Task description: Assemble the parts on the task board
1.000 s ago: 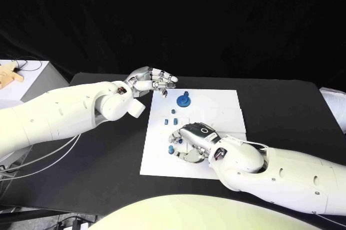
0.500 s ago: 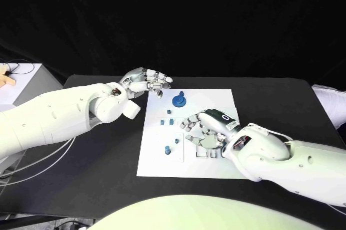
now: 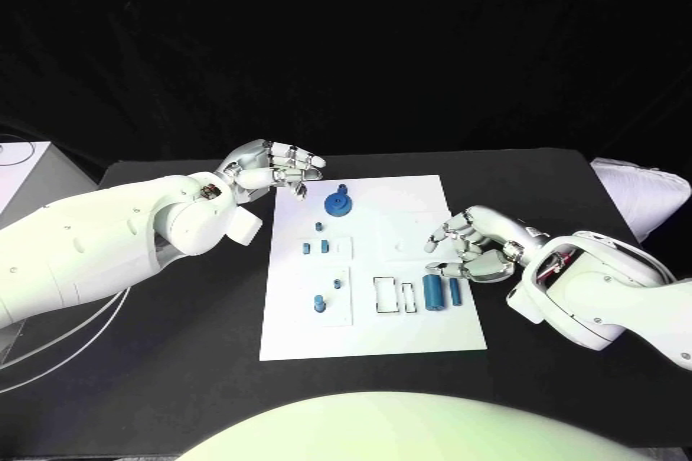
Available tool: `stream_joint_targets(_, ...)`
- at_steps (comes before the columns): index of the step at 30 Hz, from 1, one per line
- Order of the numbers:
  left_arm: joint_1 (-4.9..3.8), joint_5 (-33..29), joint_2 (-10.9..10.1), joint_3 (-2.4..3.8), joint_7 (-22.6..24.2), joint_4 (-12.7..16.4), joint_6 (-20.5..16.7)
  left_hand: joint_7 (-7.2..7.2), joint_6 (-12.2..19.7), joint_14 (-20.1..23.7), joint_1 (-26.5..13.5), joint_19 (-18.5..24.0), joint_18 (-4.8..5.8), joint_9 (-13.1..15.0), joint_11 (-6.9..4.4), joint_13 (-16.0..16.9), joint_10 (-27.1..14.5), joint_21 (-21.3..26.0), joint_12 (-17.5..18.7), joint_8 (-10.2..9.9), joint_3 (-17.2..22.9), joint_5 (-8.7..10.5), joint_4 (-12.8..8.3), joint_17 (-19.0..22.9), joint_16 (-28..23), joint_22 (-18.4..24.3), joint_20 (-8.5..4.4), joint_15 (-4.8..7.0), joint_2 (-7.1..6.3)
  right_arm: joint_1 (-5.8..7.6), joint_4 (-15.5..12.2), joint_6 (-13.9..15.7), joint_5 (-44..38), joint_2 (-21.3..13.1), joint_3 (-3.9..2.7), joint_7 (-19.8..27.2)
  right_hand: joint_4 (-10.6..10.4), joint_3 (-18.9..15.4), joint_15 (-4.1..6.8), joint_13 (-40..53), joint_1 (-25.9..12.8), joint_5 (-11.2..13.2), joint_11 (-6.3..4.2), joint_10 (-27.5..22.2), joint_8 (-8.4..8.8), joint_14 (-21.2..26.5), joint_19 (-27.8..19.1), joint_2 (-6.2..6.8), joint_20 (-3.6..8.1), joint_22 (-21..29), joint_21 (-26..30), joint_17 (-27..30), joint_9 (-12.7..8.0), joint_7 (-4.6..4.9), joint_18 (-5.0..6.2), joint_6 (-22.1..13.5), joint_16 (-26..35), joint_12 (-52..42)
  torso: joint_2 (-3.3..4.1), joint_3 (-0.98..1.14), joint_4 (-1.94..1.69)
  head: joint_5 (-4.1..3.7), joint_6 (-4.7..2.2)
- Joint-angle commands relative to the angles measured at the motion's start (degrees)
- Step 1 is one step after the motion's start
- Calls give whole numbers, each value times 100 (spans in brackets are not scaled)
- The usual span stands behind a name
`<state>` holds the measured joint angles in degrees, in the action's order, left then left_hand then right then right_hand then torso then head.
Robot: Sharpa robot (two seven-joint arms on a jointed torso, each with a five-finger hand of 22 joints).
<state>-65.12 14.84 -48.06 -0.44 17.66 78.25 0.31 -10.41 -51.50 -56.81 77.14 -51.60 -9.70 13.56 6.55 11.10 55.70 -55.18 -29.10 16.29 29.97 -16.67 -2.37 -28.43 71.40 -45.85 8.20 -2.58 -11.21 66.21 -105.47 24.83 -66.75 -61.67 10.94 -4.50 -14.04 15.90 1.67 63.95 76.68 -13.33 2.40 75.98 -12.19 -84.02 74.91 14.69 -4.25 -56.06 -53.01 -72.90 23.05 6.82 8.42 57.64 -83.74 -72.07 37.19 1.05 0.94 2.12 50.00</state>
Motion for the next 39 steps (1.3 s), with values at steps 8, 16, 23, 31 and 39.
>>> stream_joint_targets(8,17,-52,3,-1,63,35,47,0,53,10,-5,-49,-84,-4,5,6,-33,25,-25,35,-31,-20,6,-5,21,10,10,-16,39,-121,-220,-317,-455,-359,30,-1012,-273,-945,21,1819,-282,-230,-32,842,-267,-453,333,-347,10,-770,-740,-963,16,-23,-216,-46,-397,-1276,-6,5,24,-83,0)
stream_joint_targets(16,20,-56,-8,-3,60,37,48,-1,55,16,-13,-46,-84,-4,6,7,-38,30,-29,38,-34,-20,13,-5,20,12,11,-18,39,-276,-268,-334,-831,-309,41,-1523,-281,-1697,43,2050,-620,-499,-61,990,-397,-494,411,-561,28,-1000,-934,-1202,3,-64,-250,5,-478,-1402,1,0,9,-82,0)
stream_joint_targets(23,21,-57,-19,-3,57,41,49,-1,55,16,-13,-46,-84,-4,6,7,-38,30,-29,38,-34,-20,13,-5,20,12,11,-18,39,-353,-214,-400,-1103,-214,44,-1757,-285,-1927,64,2139,-684,-462,-90,1056,-480,-517,467,-669,44,-1135,-1065,-1315,8,-99,-275,81,-513,-1455,0,-6,18,-86,0)
stream_joint_targets(31,21,-58,-24,-3,55,47,55,-1,55,16,-13,-46,-84,-4,6,7,-38,30,-29,38,-34,-20,13,-5,20,12,11,-18,39,-482,-126,-421,-1297,-32,45,-1856,-287,-1984,72,2145,-715,-447,-98,1061,-499,-522,471,-704,50,-1151,-1075,-1340,6,-108,-277,95,-520,-1455,3,6,8,-74,0)
stream_joint_targets(39,22,-58,-33,-3,53,53,58,-1,56,21,-21,-45,-83,-3,7,7,-44,36,-34,42,-37,-21,22,-5,20,15,13,-20,42,-580,1,-400,-1394,207,45,-1913,-287,-2000,73,2153,-730,-449,-101,1067,-504,-522,468,-734,53,-1147,-1066,-1339,4,-109,-275,95,-521,-1460,7,-2,5,-64,0)
